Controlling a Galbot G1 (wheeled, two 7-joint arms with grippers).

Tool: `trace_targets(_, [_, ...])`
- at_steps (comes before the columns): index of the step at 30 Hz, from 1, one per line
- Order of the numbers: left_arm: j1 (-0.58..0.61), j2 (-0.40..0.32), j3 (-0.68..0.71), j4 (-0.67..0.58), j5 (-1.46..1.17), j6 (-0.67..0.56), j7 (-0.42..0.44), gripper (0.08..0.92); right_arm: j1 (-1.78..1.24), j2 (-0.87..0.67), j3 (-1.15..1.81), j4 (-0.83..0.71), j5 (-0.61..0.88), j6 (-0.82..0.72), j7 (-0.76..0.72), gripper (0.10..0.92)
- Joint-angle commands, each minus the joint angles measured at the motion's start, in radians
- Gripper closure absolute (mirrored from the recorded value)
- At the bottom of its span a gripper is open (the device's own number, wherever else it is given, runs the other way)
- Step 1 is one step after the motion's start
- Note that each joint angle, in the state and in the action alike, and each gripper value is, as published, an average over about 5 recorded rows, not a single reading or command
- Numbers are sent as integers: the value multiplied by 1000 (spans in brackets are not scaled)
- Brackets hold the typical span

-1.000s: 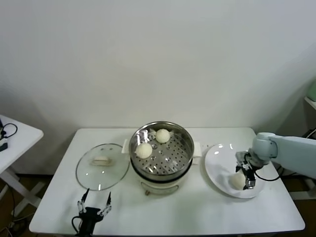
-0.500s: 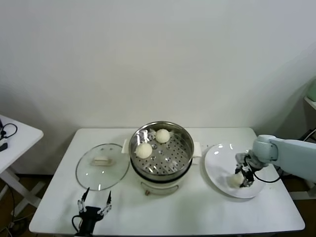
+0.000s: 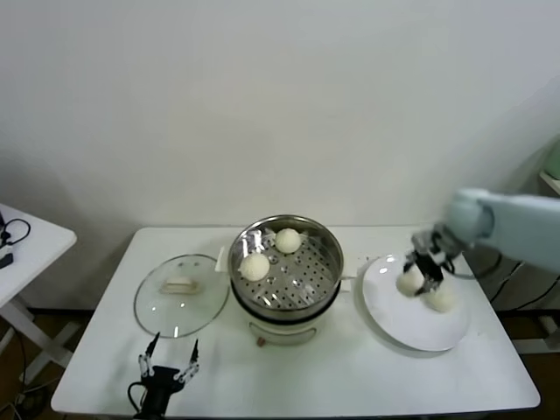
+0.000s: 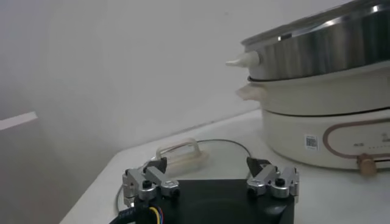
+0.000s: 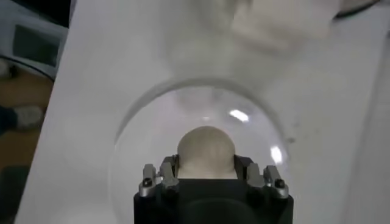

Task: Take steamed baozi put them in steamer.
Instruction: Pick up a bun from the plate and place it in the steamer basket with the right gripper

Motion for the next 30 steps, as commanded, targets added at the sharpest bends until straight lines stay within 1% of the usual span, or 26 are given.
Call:
trace_targets(1, [5,-8,3,-10,10,3,0,177,402,186,52,103,50,270,-111,416])
trace_targets(7, [3,-15,4,-10,10,0,0,177,314,308,231,254,-12,333,-57,422])
trace_targets(12, [3,-17,5,-10,10,-4,1,177,169,421,262,294,-100,344,-9,423])
trace_targets(16, [7,-12,2,-9,6,-6,2,177,38,483,250,265,-184,346,8,423])
trace_targets(21, [13,-6,-7,-5,-3,-11,1,177,-81,521,225,196,-273,364,15,423])
trace_targets(30, [15,-6,-8,8,-5,-19,-1,177,-193,564,222,65,-416,442,3,421])
